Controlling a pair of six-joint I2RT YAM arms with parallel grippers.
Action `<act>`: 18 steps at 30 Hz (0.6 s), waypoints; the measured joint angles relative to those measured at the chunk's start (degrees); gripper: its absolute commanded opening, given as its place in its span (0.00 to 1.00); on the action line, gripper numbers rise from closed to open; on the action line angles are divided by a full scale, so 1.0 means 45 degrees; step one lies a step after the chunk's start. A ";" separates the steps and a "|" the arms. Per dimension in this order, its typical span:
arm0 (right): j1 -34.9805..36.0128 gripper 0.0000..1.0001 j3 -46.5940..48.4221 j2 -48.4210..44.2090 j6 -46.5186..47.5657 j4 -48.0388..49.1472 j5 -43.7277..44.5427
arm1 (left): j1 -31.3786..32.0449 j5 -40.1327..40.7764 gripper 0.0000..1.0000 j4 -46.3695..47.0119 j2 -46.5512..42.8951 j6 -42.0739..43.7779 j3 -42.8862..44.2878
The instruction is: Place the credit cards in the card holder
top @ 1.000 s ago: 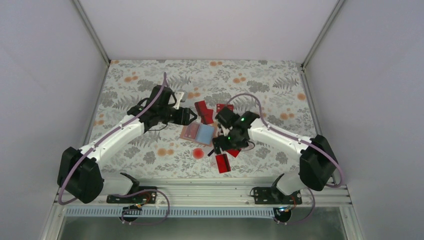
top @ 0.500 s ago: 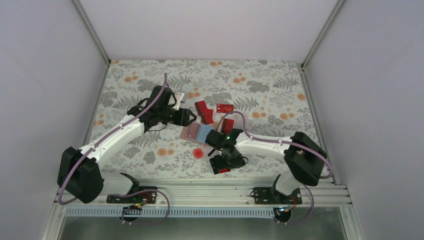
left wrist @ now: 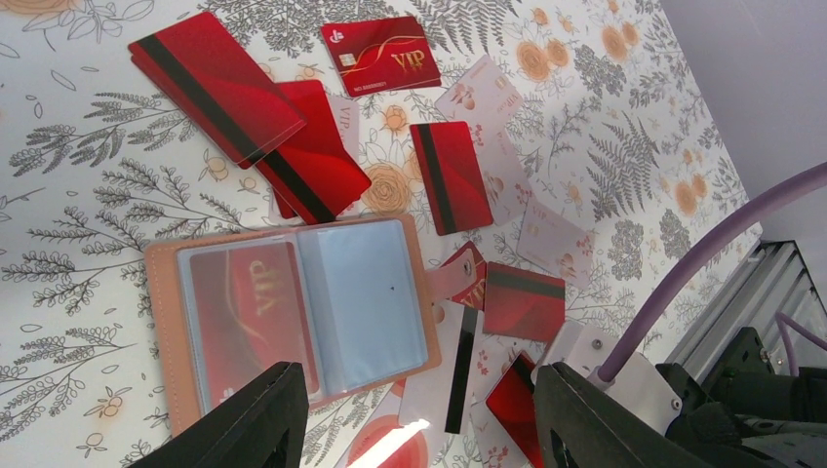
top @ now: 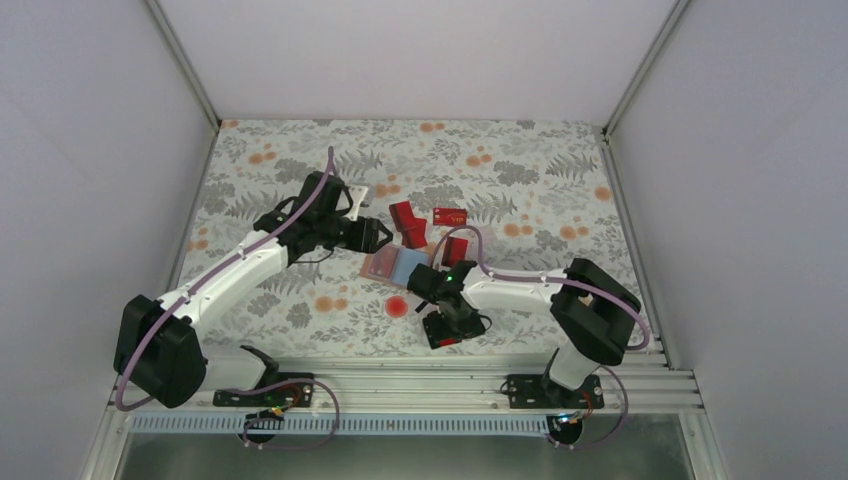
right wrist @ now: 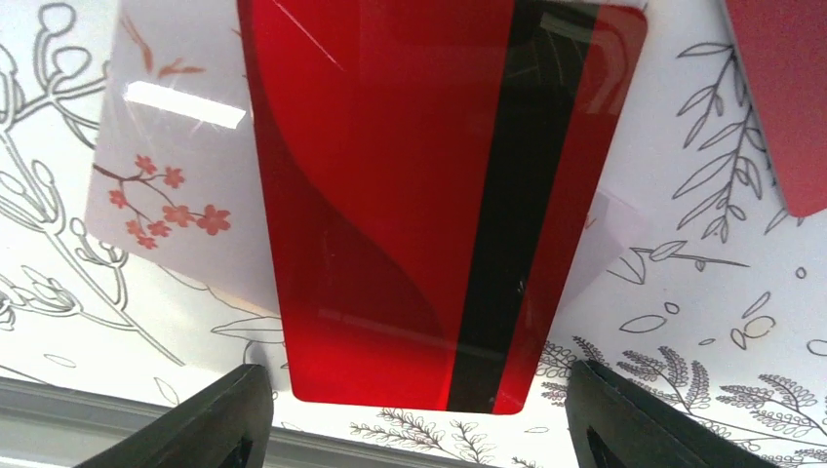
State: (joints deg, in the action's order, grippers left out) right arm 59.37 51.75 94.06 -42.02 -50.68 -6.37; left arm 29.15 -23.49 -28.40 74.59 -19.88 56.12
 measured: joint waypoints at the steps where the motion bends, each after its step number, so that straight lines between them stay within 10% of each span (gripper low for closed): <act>1: 0.0015 0.74 -0.0010 0.0019 -0.0029 -0.0005 0.0049 | 0.0000 0.0000 0.59 0.0000 0.0000 0.0000 0.0000; 18: 0.0495 0.57 -0.0034 0.0384 -0.0568 -0.0024 0.0432 | 0.0000 -0.0015 0.59 0.0000 0.0000 0.0005 0.0000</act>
State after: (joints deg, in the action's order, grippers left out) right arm 61.60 51.59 95.79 -44.58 -50.78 -4.43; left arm 29.15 -23.55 -28.40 74.59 -19.86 56.12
